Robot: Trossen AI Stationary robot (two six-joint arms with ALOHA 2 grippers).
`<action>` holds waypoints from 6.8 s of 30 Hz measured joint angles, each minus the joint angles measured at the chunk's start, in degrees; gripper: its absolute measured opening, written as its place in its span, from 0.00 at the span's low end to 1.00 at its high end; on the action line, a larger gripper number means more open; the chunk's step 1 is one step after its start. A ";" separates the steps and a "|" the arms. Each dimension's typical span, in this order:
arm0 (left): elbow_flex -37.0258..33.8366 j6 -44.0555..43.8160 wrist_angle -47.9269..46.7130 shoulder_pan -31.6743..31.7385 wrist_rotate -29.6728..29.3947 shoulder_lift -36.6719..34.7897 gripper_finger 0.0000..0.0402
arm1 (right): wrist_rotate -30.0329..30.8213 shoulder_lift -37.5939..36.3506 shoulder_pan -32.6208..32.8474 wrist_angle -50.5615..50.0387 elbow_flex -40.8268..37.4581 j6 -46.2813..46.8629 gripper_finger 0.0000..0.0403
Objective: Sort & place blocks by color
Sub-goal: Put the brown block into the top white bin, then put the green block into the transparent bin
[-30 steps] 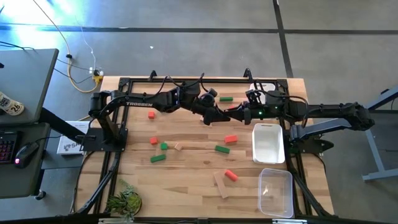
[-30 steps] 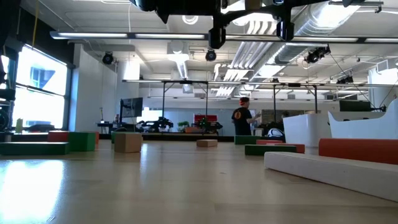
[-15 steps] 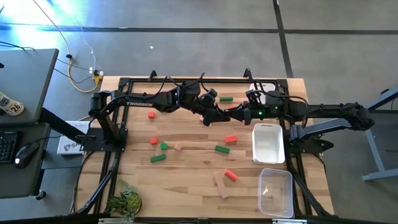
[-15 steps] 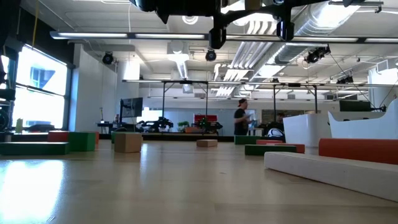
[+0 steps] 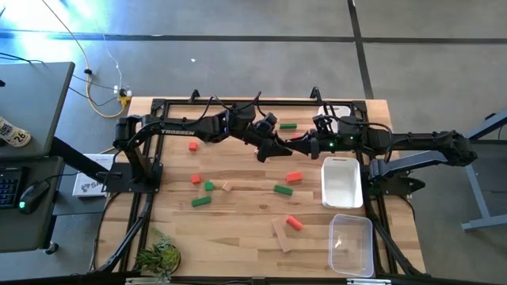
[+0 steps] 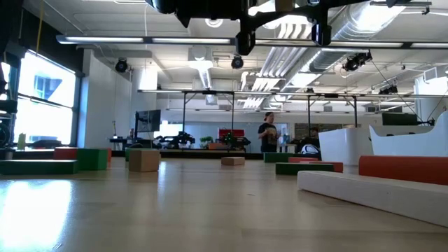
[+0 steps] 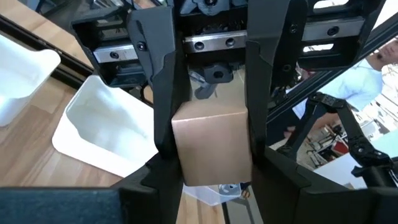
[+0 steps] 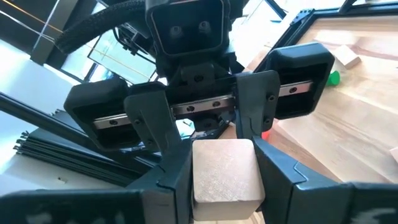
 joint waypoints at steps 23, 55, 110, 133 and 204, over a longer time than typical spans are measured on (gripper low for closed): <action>0.00 0.29 -0.79 0.04 1.94 -0.02 0.50 | -0.85 0.01 -0.07 -0.41 -0.04 -0.22 0.29; 0.13 -1.50 -10.48 2.25 7.56 -0.28 0.57 | -0.40 -0.08 -0.02 -5.31 -0.11 1.28 0.28; 0.04 6.95 -21.32 2.23 -20.81 -0.10 0.57 | 14.33 -4.02 -16.31 -46.04 0.00 -2.56 0.29; 0.04 6.80 -21.27 2.23 -26.74 -0.09 0.57 | 19.05 -3.81 -21.70 -54.22 0.00 -7.75 0.29; 0.00 21.40 -75.71 9.64 -42.04 -3.02 0.57 | 13.92 3.97 -27.23 -56.20 21.40 -25.46 0.54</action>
